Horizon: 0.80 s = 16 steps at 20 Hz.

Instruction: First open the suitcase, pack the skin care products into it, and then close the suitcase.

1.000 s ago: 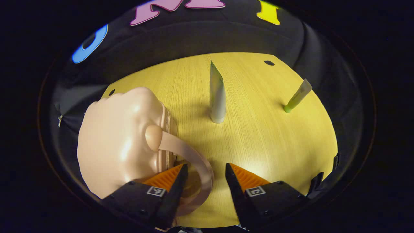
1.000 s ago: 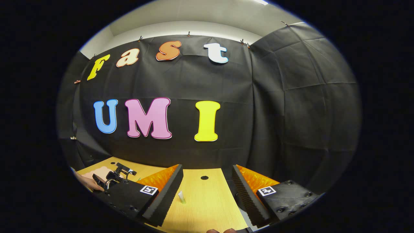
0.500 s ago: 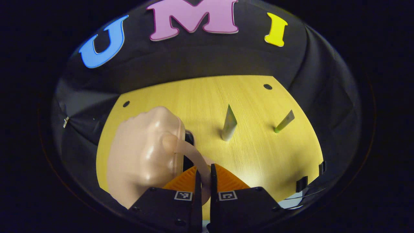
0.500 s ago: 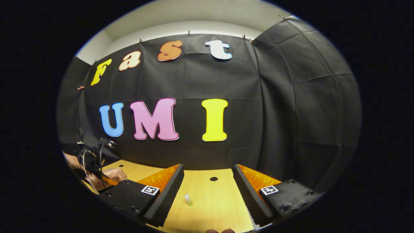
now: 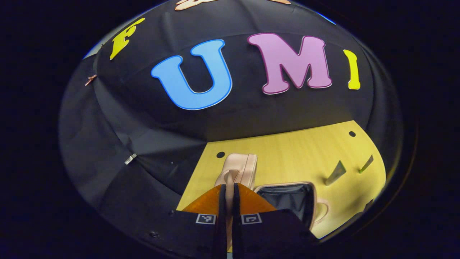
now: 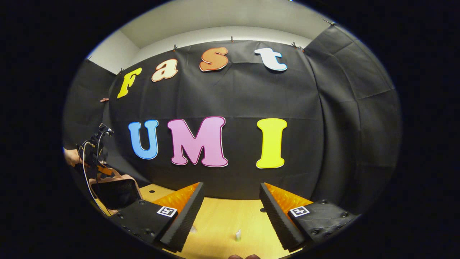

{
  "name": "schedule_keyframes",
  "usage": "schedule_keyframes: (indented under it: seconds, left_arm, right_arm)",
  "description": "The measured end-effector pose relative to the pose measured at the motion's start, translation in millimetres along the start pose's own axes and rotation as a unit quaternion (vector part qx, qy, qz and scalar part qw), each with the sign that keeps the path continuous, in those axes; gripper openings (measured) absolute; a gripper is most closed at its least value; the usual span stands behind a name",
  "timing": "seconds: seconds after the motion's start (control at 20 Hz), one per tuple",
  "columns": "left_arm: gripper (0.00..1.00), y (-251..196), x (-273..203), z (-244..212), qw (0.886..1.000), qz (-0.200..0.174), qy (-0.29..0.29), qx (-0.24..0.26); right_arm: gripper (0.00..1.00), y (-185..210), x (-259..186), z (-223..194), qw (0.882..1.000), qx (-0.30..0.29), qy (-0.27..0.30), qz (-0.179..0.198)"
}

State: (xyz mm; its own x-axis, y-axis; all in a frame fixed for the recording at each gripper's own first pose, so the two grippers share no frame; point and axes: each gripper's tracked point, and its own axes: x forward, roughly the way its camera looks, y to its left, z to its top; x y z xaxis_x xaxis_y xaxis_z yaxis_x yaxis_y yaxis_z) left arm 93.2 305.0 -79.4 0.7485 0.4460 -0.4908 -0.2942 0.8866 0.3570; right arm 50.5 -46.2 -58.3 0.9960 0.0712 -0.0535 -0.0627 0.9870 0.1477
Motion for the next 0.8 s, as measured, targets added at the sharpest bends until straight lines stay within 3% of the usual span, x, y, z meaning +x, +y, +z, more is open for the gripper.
schedule_keyframes:
  seconds: [0.25, 0.4, 0.65, 0.8]
  left_arm:
    - [0.11, 102.5, 74.9, -52.3, 0.998, 0.035, 0.051, 0.007]
    - [0.11, 133.2, 128.8, -99.3, 0.996, 0.015, 0.085, 0.002]
    - [0.11, 154.5, 204.2, -201.3, 0.978, -0.033, 0.175, -0.106]
    - [0.11, 150.3, 223.4, -237.4, 0.971, -0.058, 0.195, -0.122]
  right_arm:
    - [0.98, 70.6, 25.5, -20.7, 0.999, -0.009, 0.038, 0.006]
    - [0.98, 112.1, 45.4, -31.3, 0.998, 0.016, 0.061, 0.008]
    - [0.98, 146.9, 79.2, -46.6, 0.994, 0.055, 0.093, -0.027]
    - [0.97, 149.3, 86.6, -53.1, 0.992, 0.059, 0.101, -0.051]
